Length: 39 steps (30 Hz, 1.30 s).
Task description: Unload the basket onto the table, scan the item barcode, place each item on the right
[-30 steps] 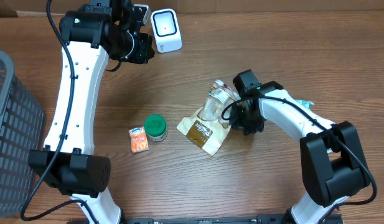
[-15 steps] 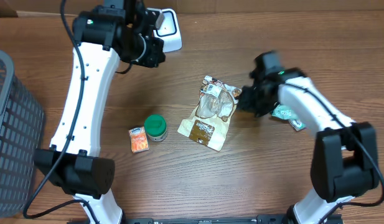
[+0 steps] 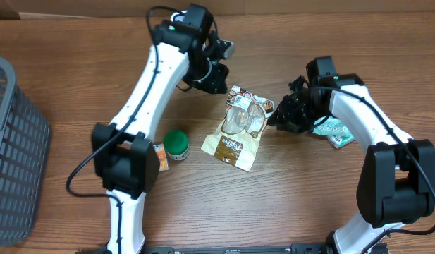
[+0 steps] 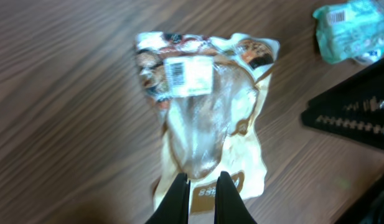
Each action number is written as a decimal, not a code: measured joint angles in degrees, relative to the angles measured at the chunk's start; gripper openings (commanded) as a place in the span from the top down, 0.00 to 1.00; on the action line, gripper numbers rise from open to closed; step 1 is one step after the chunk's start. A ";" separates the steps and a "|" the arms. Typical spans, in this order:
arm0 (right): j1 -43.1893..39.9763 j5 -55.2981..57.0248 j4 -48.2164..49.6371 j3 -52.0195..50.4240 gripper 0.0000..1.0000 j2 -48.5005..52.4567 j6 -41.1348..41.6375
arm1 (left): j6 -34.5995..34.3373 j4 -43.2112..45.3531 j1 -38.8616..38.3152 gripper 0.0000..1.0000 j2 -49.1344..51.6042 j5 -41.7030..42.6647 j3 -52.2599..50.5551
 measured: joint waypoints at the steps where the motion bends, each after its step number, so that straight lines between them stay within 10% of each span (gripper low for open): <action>1: 0.11 -0.63 1.51 -1.44 0.69 0.00 0.42 | 0.31 0.81 -0.13 0.96 1.03 1.11 0.00; 39: 0.17 -8.02 17.81 -13.92 0.66 0.00 6.40 | 2.05 8.59 -0.15 0.96 13.18 8.74 0.00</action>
